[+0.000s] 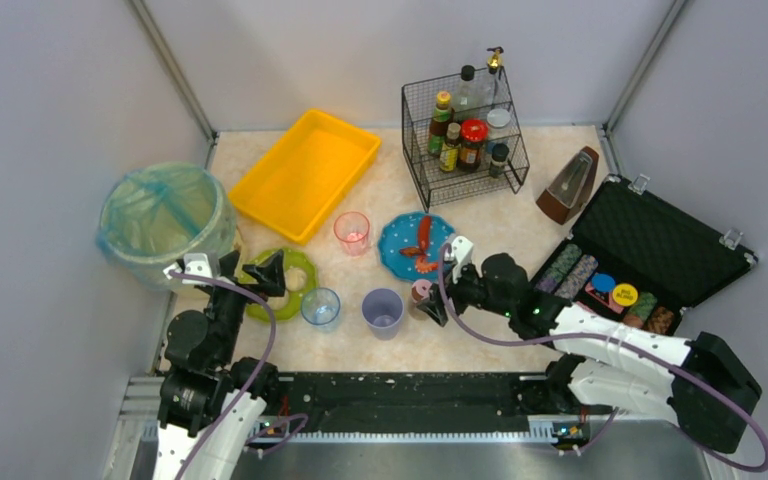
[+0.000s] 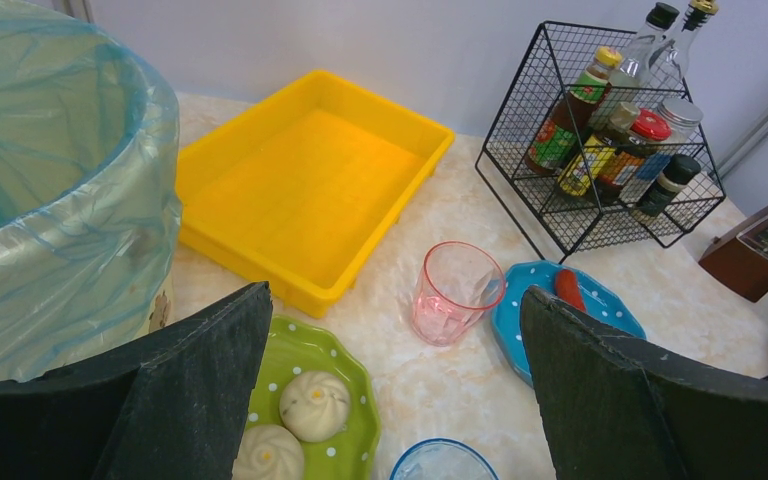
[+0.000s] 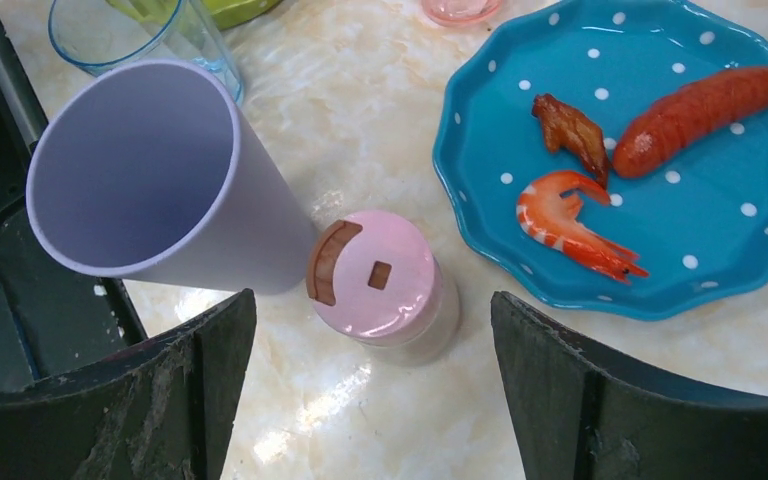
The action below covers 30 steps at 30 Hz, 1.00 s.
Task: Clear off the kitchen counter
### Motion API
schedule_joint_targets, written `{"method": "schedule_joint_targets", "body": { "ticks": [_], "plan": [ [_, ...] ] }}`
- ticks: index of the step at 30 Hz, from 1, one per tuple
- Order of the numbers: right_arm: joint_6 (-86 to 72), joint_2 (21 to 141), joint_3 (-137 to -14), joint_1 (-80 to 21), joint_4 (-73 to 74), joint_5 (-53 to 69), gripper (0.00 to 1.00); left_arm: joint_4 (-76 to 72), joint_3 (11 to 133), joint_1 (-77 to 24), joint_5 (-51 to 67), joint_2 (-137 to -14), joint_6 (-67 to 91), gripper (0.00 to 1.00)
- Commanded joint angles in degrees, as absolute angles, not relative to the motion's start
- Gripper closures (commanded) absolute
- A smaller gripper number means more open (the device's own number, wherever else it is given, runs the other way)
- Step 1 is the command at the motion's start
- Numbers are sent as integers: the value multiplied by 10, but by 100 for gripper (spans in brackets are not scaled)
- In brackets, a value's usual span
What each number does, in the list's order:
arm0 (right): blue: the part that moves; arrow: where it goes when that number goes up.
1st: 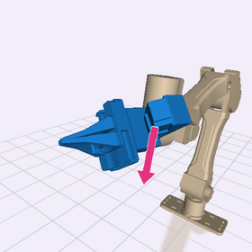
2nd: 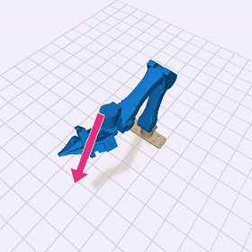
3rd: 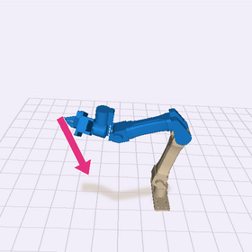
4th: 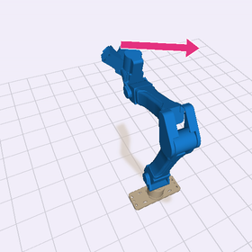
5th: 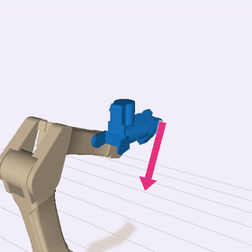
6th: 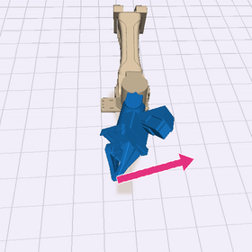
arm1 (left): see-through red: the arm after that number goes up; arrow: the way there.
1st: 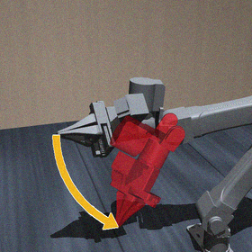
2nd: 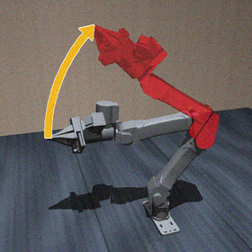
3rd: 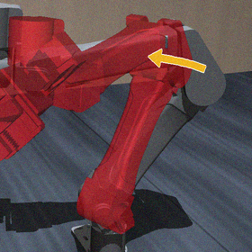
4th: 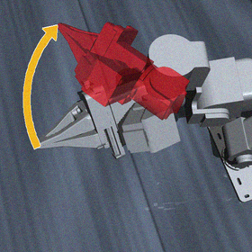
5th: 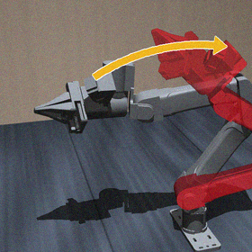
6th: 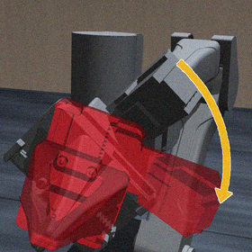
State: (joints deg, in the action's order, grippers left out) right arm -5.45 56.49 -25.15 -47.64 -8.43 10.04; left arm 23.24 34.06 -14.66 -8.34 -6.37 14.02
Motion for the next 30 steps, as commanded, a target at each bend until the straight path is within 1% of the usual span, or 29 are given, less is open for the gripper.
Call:
{"method": "schedule_joint_targets", "body": {
  "ticks": [1, 8, 22, 24, 26, 29, 30],
  "plan": [
    [-26, 601, -243, -496, -173, 83, 14, 215, 351, -144, -78, -63, 142, 2],
    [-23, 646, -234, -503, -239, 48, 16, 215, 351, -142, -76, -64, 142, 2],
    [-28, 700, -240, -503, -253, 70, 32, 214, 352, -142, -72, -63, 141, 2],
    [-26, 695, -245, -503, -238, 65, 37, 214, 352, -141, -72, -63, 142, 2],
    [-25, 686, -253, -503, -218, 60, 45, 214, 352, -142, -72, -62, 142, 2],
    [-24, 673, -273, -503, -176, 55, 63, 214, 352, -142, -72, -61, 142, 2],
    [-23, 666, -280, -503, -161, 53, 65, 214, 352, -142, -72, -61, 142, 2]
  ]
}}
